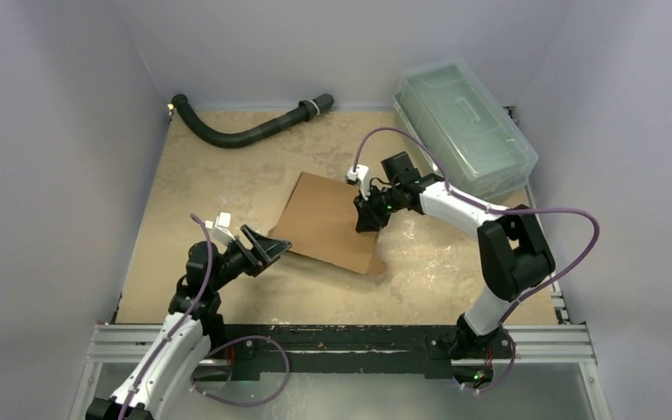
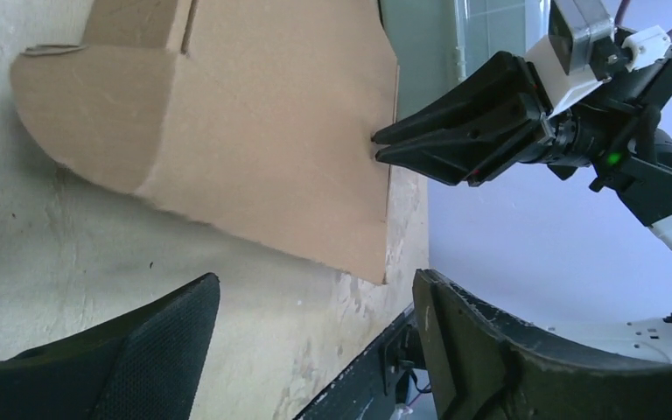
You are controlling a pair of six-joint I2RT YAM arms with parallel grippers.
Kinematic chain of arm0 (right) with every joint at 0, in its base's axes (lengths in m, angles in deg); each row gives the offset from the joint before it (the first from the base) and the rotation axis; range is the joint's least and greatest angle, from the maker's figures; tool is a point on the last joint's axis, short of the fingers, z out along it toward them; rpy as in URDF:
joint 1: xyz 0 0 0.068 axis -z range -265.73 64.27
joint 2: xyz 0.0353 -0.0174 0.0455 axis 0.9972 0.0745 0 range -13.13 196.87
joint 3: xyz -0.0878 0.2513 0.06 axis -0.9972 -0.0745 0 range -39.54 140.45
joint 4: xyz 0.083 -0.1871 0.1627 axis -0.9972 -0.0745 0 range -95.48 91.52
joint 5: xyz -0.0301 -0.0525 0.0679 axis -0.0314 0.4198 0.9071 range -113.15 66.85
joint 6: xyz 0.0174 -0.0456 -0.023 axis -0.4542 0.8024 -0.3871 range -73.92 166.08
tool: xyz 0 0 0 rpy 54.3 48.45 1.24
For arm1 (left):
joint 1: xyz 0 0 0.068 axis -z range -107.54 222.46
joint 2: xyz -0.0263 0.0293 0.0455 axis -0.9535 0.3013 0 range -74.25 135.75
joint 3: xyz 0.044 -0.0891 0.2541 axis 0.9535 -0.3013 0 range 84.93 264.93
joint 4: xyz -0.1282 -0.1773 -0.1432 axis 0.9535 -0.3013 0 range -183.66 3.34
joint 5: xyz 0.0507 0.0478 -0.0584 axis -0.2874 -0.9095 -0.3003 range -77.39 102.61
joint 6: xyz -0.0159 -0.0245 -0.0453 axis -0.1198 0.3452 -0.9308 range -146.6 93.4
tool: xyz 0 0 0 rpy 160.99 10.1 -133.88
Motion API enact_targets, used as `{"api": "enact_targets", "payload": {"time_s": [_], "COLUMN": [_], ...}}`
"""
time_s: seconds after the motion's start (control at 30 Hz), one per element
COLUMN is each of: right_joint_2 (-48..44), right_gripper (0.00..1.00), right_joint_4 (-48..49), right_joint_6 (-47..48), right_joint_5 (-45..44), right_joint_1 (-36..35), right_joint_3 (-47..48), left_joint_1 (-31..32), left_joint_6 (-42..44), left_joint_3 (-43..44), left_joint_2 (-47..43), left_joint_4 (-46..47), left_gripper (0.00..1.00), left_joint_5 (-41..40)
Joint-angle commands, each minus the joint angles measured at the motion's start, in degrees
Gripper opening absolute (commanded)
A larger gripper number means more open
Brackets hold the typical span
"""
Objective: Fold the paper box
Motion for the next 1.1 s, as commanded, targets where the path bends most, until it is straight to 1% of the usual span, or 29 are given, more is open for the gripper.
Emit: {"api": "enact_targets", "payload": {"time_s": [0.0, 0.13, 0.23, 0.3, 0.37, 0.43, 0.5, 0.57, 0.7, 0.87, 1.0, 1.07], "right_joint_2": [0.7, -1.0, -4.1, -5.9, -6.0, -4.1, -0.1, 3.5, 7.2, 8.9, 10.3, 11.0], "right_gripper": [0.24, 0.26, 0.3, 0.4, 0.56, 0.71, 0.79, 0.82, 0.84, 0.83, 0.76, 0.69], "right_joint_4": [0.7, -1.7, -4.5, -3.5, 0.2, 4.1, 5.1, 4.0, 5.8, 8.2, 8.7, 8.9], "right_joint_6": [-1.2, 0.3, 2.0, 1.6, -1.6, -5.7, -8.5, -8.8, -11.4, -13.7, -14.7, -15.2], "right_joint_5": [-1.0, 1.4, 3.6, 3.3, 2.2, 1.7, 1.9, 0.9, -1.4, -4.7, -5.7, -6.5], "right_joint_1": [0.0, 0.0, 0.3, 1.2, 3.1, 5.9, 8.2, 8.8, 8.8, 8.9, 8.9, 8.8], "right_joint_3": [1.7, 3.7, 6.6, 7.6, 8.5, 9.6, 11.9, 14.0, 14.5, 12.9, 11.8, 11.3], "left_joint_1": [1.7, 5.7, 9.5, 11.2, 11.5, 11.5, 11.6, 11.6, 11.9, 12.1, 12.3, 12.4], "left_joint_6": [-5.8, -5.4, -5.3, -5.5, -6.3, -7.2, -8.1, -8.8, -10.0, -11.1, -11.5, -11.5], "left_joint_3": [-4.3, -4.7, -4.8, -4.7, -4.9, -5.0, -4.9, -4.9, -5.6, -6.3, -6.4, -6.4], "left_joint_2": [3.6, 9.5, 14.1, 16.8, 19.4, 21.9, 24.2, 26.3, 30.6, 35.1, 37.9, 38.8], "left_joint_4": [12.9, 17.8, 21.6, 24.1, 26.8, 28.6, 29.9, 30.9, 34.9, 41.7, 45.1, 46.0], "left_gripper": [0.84, 0.87, 0.88, 0.88, 0.88, 0.88, 0.88, 0.88, 0.87, 0.87, 0.87, 0.87], "left_joint_5": [1.4, -3.1, -7.3, -9.8, -11.4, -12.7, -13.6, -14.3, -14.9, -15.1, -15.3, -15.4]}}
